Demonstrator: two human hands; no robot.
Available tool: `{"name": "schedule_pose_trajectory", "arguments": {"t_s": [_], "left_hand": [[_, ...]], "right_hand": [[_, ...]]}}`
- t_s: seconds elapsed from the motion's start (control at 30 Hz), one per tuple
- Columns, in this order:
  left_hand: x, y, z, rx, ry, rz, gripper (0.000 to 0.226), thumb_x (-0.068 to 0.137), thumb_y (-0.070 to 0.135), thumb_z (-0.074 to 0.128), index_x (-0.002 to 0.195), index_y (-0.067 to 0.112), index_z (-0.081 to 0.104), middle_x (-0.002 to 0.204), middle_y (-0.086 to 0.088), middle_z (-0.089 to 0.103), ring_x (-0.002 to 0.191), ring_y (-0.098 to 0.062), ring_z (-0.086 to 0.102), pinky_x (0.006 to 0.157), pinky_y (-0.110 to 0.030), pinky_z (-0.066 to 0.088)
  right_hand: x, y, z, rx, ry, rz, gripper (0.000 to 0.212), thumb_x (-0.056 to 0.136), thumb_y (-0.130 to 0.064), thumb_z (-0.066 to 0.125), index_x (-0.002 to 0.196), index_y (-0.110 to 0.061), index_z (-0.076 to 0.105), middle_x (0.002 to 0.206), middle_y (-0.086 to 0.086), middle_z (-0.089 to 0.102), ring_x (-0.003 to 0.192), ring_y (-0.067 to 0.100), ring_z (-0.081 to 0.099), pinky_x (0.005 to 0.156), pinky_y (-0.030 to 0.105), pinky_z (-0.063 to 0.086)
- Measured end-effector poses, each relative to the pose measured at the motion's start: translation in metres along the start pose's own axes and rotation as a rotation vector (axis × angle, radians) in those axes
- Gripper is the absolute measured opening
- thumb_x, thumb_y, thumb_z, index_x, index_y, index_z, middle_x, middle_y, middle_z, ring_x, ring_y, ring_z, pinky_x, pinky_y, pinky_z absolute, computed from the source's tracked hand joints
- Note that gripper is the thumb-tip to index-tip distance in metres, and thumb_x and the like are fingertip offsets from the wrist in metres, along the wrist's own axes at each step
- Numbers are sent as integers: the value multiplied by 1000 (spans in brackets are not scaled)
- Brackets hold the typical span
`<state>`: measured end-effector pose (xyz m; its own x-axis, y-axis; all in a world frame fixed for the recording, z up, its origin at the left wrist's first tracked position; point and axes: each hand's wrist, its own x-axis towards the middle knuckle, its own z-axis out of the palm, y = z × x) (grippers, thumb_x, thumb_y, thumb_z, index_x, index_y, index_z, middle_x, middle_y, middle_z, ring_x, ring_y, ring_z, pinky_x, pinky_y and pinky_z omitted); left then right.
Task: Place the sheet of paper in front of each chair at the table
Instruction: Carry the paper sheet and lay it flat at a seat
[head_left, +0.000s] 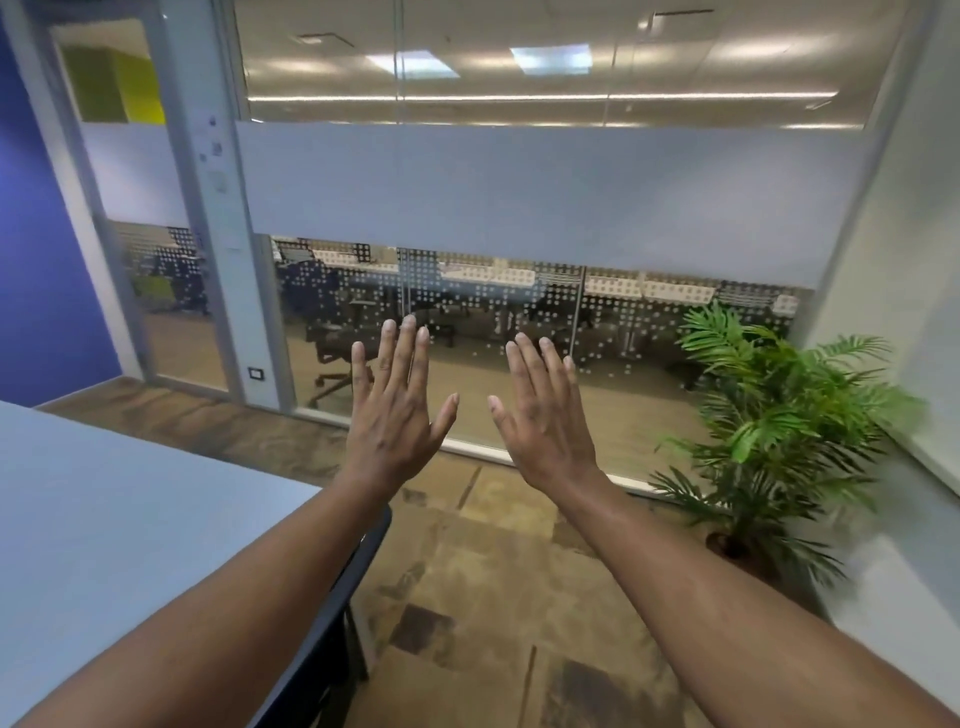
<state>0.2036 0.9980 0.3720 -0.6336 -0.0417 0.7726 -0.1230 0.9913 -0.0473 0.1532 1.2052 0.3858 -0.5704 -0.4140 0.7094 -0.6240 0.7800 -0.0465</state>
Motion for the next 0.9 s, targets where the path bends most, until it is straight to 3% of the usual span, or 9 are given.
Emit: {"name": "schedule_pose_trajectory", "arguments": {"t_s": [0.2,0.37,0.53,0.9], "left_hand": [[68,-30,115,8,-1,-15,92,107,64,33,172,7,1,182,-12,-8,168,-29,-9,133,-64,5],[137,-88,237,24,-31,-134,93,107,65,34,172,6,4,182,-13,-6,168,-30,-9,134,-59,-6],[171,-125,295,55,-80,-175,93,106,67,29,172,7,3,182,-13,-7,168,-30,-11,134,-61,-4],[267,-207,456,215,-104,-267,93,106,68,31,173,10,3,182,-11,-5,169,-28,-8,134,-61,-3]], "right_hand": [[79,50,105,32,-5,-39,71,108,-48,41,167,-13,21,177,6,20,165,29,11,133,53,12],[182,85,216,42,-78,-98,71,109,-48,40,168,-14,18,178,4,16,165,28,8,133,54,11],[246,97,279,66,-106,-139,71,109,-47,40,168,-13,19,178,5,17,165,28,9,133,55,11],[419,122,484,223,-105,-315,72,108,-51,35,167,-11,21,176,10,21,165,31,13,132,57,15]]}}
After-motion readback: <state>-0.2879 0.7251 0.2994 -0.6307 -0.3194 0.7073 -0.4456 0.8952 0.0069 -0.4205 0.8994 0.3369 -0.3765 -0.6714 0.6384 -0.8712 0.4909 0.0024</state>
